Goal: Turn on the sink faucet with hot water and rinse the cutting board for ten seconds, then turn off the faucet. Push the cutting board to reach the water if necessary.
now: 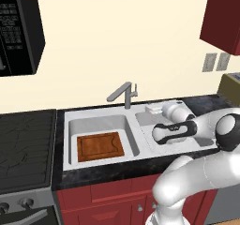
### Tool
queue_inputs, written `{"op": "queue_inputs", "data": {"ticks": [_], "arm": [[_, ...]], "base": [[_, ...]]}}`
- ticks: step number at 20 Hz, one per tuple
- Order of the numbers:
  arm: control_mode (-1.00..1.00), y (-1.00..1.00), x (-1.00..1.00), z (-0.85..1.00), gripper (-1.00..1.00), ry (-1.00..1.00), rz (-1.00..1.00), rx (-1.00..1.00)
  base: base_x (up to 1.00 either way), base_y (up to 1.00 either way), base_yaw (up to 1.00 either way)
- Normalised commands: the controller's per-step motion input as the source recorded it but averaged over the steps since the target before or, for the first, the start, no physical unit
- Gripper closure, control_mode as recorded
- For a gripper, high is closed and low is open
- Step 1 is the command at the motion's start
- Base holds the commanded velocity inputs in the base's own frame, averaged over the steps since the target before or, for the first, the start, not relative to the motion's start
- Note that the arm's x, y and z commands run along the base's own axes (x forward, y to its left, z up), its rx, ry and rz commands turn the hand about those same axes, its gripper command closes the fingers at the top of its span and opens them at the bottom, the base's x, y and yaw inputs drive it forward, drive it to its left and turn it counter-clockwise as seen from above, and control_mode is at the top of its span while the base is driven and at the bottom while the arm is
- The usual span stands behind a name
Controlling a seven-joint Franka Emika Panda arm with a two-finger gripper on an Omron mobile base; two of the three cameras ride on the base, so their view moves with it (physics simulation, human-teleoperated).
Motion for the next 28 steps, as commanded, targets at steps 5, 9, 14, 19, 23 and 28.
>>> {"op": "queue_inputs", "data": {"ticks": [5, 9, 14, 19, 23, 28], "arm": [[-1.00, 0.00, 0.45, 0.00, -1.00, 0.01, 0.00, 0.01], [-1.00, 0.00, 0.41, 0.00, -1.00, 0.00, 0.00, 0.01], [-1.00, 0.00, 0.36, 0.00, -1.00, 0.00, 0.00, 0.00], [-1.00, 0.00, 0.31, 0.00, -1.00, 0.00, 0.01, 0.00], [-1.00, 0.00, 0.29, 0.00, -1.00, 0.00, 0.01, 0.00], [-1.00, 0.00, 0.16, -0.01, -1.00, 0.00, 0.01, 0.00]], "base": [[0.00, 0.00, 0.00], [0.00, 0.00, 0.00], [0.00, 0.00, 0.00], [0.00, 0.00, 0.00], [0.00, 0.00, 0.00], [0.00, 0.00, 0.00]]}}
